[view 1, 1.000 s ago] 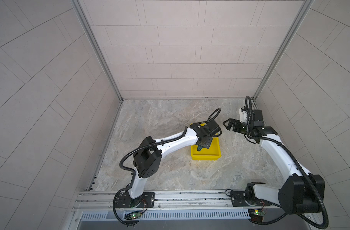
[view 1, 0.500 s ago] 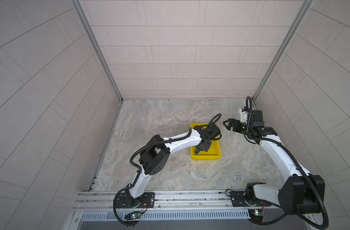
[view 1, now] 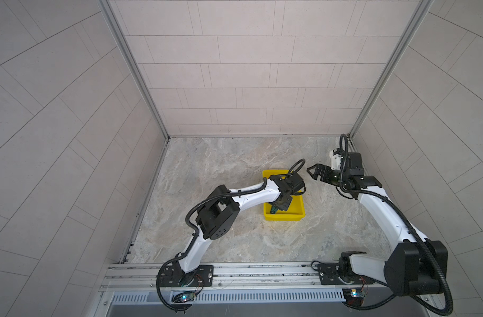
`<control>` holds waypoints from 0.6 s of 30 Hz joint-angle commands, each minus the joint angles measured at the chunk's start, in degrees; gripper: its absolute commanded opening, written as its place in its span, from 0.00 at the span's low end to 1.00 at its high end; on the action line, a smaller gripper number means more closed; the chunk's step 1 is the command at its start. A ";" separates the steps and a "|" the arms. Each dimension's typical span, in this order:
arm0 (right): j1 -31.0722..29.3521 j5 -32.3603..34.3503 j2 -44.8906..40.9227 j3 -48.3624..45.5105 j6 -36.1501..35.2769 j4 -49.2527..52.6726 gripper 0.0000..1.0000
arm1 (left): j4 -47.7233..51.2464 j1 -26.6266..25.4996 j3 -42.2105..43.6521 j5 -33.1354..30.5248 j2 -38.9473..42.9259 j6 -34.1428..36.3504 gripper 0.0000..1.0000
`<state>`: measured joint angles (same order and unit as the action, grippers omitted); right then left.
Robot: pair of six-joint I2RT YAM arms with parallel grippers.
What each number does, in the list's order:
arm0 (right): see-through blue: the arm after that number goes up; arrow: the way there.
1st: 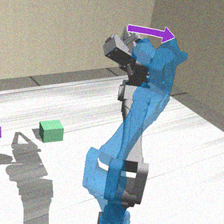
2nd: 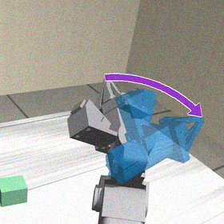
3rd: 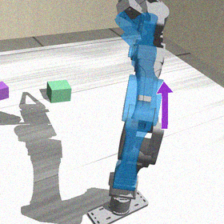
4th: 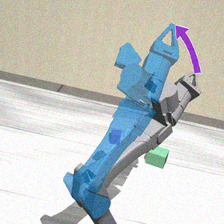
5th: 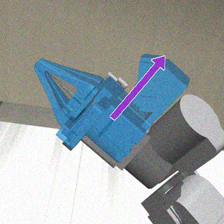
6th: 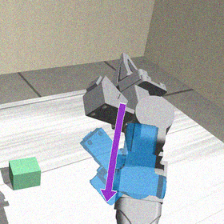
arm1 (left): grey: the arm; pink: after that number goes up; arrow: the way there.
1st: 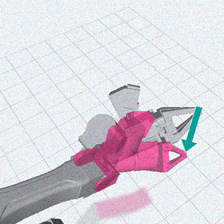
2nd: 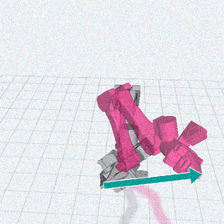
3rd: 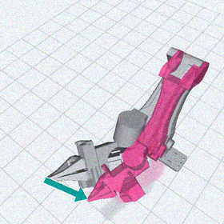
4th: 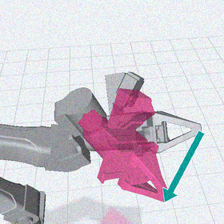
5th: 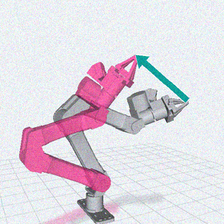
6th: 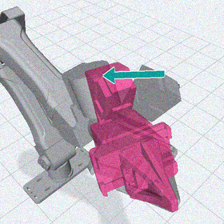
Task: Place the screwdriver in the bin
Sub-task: 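Lower the screwdriver into the bin and open the left gripper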
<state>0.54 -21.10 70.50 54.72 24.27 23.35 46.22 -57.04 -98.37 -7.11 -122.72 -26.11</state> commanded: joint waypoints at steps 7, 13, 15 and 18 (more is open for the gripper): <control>-0.13 -1.63 -1.50 -0.31 1.28 -1.19 0.99 | 0.98 -0.09 -4.14 -1.37 -1.39 -1.12 0.42; -0.18 -1.64 -1.70 -0.60 1.35 -1.39 0.99 | 0.60 -0.03 -4.70 -1.88 0.28 -1.61 0.50; -0.11 -1.53 -1.73 -0.63 1.39 -1.25 0.99 | 0.78 -0.01 -5.36 -1.97 1.56 -1.58 0.55; -0.17 -1.53 -1.82 -0.41 1.30 -1.05 0.99 | 1.47 0.06 -6.43 -3.89 4.30 -0.89 0.63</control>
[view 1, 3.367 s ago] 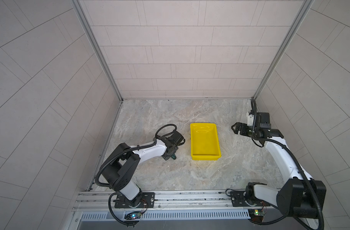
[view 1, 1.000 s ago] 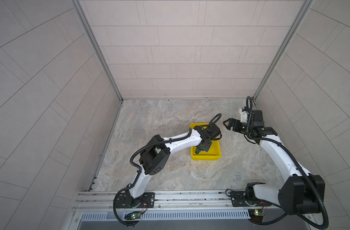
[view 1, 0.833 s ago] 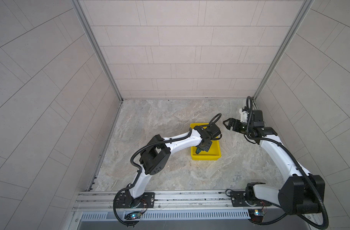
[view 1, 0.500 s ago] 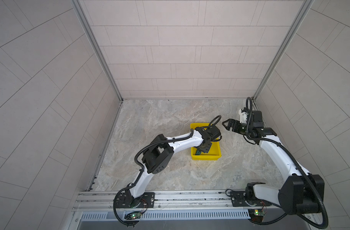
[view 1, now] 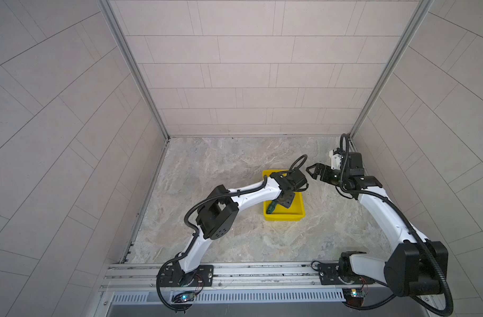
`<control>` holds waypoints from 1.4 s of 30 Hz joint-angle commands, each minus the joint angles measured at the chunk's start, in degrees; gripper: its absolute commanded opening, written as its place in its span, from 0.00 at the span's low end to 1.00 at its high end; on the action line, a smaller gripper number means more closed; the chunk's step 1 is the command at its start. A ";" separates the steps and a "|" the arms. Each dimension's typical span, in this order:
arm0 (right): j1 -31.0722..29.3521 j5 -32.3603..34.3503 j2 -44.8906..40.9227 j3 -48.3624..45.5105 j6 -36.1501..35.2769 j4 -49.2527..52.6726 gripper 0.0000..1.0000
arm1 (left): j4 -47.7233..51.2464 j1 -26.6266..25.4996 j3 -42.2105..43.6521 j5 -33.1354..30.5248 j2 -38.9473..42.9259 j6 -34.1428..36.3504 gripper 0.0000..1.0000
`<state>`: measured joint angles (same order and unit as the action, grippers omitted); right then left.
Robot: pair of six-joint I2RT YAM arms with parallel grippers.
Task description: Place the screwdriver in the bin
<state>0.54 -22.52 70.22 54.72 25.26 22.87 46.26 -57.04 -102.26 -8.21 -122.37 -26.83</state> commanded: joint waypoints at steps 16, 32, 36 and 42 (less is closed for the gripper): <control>-3.81 8.37 -2.48 0.31 -4.62 3.12 0.99 | 1.38 6.50 6.27 -10.80 24.82 6.37 0.91; -4.27 11.98 -8.33 -1.69 -8.83 0.35 1.00 | -14.78 26.71 35.38 -20.73 61.18 13.62 1.00; -4.30 14.77 -12.06 -4.15 -8.89 -0.98 1.00 | -19.54 34.17 41.03 -18.80 65.97 16.21 1.00; -4.31 23.28 -15.69 -4.88 -7.42 1.18 1.00 | -28.05 39.22 43.39 -13.07 63.21 20.54 1.00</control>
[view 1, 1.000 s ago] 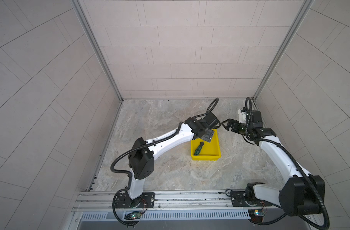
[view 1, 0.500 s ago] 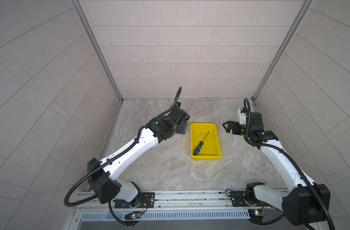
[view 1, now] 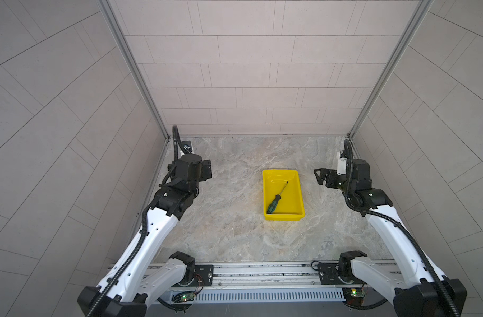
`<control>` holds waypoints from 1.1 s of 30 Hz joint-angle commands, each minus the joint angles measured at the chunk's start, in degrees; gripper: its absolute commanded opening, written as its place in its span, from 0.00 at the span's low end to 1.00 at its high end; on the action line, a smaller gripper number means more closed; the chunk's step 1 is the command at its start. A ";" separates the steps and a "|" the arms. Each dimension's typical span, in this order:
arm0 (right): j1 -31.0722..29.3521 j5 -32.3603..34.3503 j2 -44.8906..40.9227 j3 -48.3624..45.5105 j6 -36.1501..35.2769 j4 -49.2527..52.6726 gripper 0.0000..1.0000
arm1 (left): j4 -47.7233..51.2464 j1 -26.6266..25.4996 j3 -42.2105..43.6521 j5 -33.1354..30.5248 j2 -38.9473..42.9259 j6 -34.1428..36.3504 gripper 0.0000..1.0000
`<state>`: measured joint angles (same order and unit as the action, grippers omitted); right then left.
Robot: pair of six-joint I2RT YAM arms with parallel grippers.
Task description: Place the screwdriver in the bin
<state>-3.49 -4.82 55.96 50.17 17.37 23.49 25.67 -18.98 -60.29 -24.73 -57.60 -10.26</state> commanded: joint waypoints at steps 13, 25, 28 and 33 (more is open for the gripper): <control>-0.29 9.27 -1.88 -8.25 -2.61 -10.63 1.00 | -12.90 10.28 3.56 9.96 -12.71 5.64 1.00; 0.91 20.55 7.78 -23.24 -10.81 -38.90 1.00 | -28.72 19.78 14.19 24.81 -14.59 12.42 1.00; 1.24 20.84 13.34 -26.21 -11.60 -48.57 1.00 | -37.65 21.29 20.51 24.79 -15.08 9.90 1.00; 1.38 17.29 19.74 -25.43 -14.05 -54.08 1.00 | -51.03 21.73 30.37 18.15 -13.99 7.93 1.00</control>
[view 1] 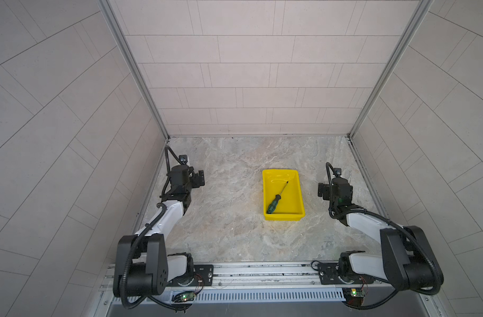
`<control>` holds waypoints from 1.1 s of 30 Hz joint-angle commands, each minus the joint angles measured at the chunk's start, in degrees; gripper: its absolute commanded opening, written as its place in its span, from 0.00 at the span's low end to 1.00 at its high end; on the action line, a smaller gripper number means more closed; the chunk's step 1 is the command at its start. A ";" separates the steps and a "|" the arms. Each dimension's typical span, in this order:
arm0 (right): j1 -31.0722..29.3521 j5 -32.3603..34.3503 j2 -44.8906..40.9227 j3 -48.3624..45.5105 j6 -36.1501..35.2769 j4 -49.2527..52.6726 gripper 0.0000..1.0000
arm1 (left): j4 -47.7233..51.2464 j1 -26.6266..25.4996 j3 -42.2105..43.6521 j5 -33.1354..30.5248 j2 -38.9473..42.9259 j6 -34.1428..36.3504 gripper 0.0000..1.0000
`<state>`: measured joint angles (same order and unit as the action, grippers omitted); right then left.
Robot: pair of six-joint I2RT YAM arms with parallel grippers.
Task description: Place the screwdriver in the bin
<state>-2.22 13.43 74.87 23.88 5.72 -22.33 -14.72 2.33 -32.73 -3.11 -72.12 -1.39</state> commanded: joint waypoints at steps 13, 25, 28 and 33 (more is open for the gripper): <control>0.81 -6.39 11.78 0.91 -2.50 -19.24 1.00 | -10.19 0.78 0.84 3.17 -3.14 1.41 1.00; 0.64 -6.10 11.78 1.17 -2.60 -18.54 1.00 | -13.94 -2.20 5.08 -3.00 0.11 1.46 1.00; 0.55 -6.00 11.70 1.08 -2.63 -18.58 1.00 | -13.01 -3.41 4.92 -4.18 0.18 1.83 1.00; 0.55 -5.99 11.71 1.04 -2.64 -18.63 1.00 | -20.89 -4.22 9.75 -6.43 -4.40 -1.32 1.00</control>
<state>-1.50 7.53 86.70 24.40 3.81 -39.66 -30.15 -1.50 -26.30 -6.61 -73.73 -1.54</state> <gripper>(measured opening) 0.995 0.996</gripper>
